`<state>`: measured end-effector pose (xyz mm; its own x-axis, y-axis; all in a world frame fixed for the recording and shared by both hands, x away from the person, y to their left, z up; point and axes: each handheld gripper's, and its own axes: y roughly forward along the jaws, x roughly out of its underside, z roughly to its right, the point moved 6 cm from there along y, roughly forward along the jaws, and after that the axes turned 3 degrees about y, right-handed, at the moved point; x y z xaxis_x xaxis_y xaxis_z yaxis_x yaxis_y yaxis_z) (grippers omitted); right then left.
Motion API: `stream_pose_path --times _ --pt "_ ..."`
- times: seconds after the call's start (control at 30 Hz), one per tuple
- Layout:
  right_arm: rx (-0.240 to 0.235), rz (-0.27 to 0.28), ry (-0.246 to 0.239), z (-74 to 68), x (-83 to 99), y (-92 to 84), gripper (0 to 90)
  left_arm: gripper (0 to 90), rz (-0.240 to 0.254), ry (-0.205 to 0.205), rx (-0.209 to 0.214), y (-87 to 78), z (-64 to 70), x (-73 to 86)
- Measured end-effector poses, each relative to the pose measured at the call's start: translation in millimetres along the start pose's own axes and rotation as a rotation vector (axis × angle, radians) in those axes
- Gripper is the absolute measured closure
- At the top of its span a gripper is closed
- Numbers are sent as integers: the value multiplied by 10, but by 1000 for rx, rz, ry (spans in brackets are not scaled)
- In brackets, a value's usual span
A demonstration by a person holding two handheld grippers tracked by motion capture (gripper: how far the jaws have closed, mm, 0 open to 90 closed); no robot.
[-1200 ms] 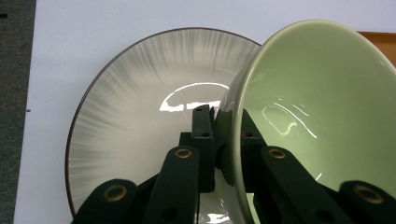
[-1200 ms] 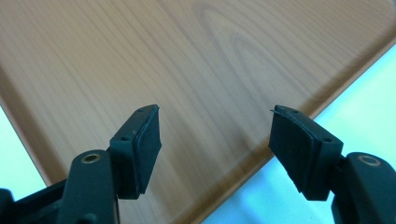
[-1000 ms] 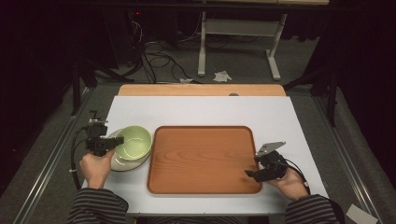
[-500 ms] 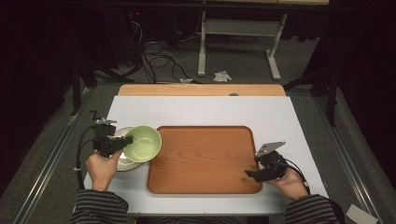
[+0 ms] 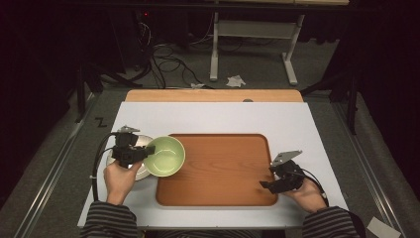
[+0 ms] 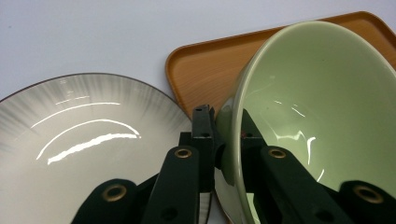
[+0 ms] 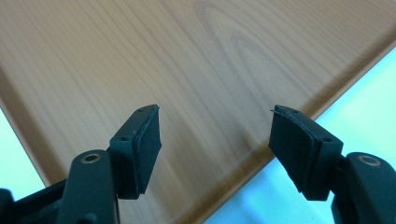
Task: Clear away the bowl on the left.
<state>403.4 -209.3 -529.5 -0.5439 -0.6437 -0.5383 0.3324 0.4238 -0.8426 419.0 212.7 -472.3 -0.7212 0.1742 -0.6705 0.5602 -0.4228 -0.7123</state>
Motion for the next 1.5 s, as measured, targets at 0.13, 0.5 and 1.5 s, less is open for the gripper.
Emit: stream_pose_path --times 0.13,0.5,1.5 --pt "4 -4 0 -6 3 -5 355 829 -1 19 11 15 78 -19" --pt "9 -2 -4 -1 6 -12 354 829 -15 64 73 71 280 -90" --pt "6 5 2 2 12 -19 355 830 -55 133 212 456 764 -402"
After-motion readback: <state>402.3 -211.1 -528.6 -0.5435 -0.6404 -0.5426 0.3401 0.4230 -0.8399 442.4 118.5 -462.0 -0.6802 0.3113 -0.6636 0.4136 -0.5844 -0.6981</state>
